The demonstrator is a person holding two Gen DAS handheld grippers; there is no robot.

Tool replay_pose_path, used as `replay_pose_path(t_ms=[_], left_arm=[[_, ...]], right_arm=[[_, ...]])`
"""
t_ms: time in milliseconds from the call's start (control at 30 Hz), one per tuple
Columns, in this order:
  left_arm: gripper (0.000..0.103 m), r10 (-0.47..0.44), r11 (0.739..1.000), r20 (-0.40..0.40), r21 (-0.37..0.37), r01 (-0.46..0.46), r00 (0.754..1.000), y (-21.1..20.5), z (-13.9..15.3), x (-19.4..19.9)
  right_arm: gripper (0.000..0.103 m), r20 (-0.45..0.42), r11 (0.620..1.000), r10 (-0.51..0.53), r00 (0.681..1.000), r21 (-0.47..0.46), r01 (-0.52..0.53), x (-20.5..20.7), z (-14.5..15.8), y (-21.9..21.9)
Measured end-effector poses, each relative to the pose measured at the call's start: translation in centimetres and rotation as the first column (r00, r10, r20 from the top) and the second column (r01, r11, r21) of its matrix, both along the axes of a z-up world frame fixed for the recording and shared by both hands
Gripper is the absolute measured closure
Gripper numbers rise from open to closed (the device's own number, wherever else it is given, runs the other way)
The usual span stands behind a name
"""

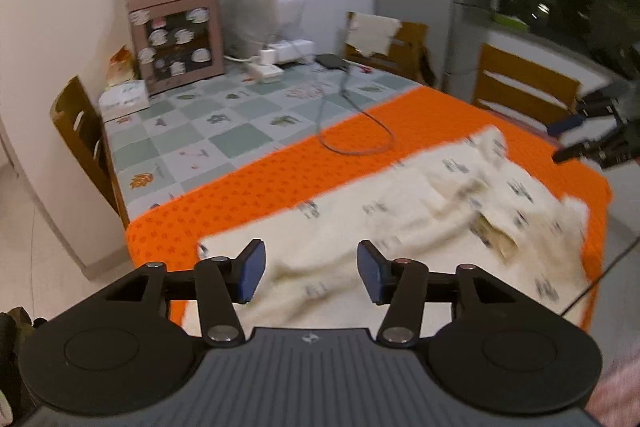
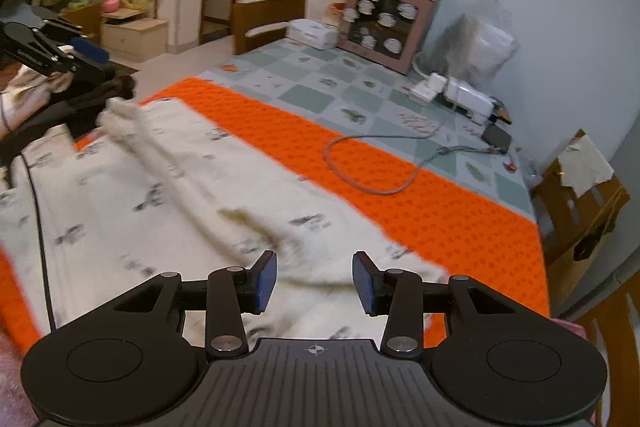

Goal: Fold clothes

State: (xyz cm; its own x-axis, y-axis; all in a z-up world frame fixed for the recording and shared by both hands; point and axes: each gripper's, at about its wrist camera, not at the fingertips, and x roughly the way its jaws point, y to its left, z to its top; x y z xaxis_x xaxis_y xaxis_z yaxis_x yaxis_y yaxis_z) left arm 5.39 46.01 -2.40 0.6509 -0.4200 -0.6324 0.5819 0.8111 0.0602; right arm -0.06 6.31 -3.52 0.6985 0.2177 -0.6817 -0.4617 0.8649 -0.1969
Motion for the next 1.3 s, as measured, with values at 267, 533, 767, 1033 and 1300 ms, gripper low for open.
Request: replay_pose_path(t_ms=[267,533,767,1033,1300], left_arm=[[0.041,0.047,0.996,-0.051,0.077,-0.043,0.998,0.6,-2.4,-9.0],[0.038,0.153,0.981,-0.147,0.142,-0.132,0.977,2.1,-6.6,-15.3],[0.045,0.188,0.974,-0.2,0.165,-0.156,0.962,3.0,-10.1,-17.3],[0.09,0.17,0.979,-0.195,0.147,-0.143,0.966,2.7,-11.5,-17.1],[0.096,0.259,0.966,-0.164,0.032,-0.257,0.952,3.5,-7.8,-17.5]], right_arm=[[0.058,-0.038,0.991,0.133,0.99,-0.012,-0.134,-7.2,-2.3,1.8],[0.058,-0.06,0.958,0.271,0.961,-0.086,-0.275,-11.9,-5.7,3.7],[0.059,-0.052,0.871,0.414,0.909,-0.267,-0.412,-14.2,-9.0,6.4],[0.065,-0.082,0.762,0.519,0.851,-0.407,-0.504,-14.2,-11.8,8.0],[0.097,-0.051,0.826,0.456,0.889,-0.347,-0.443,-13.8,-9.6,6.8]])
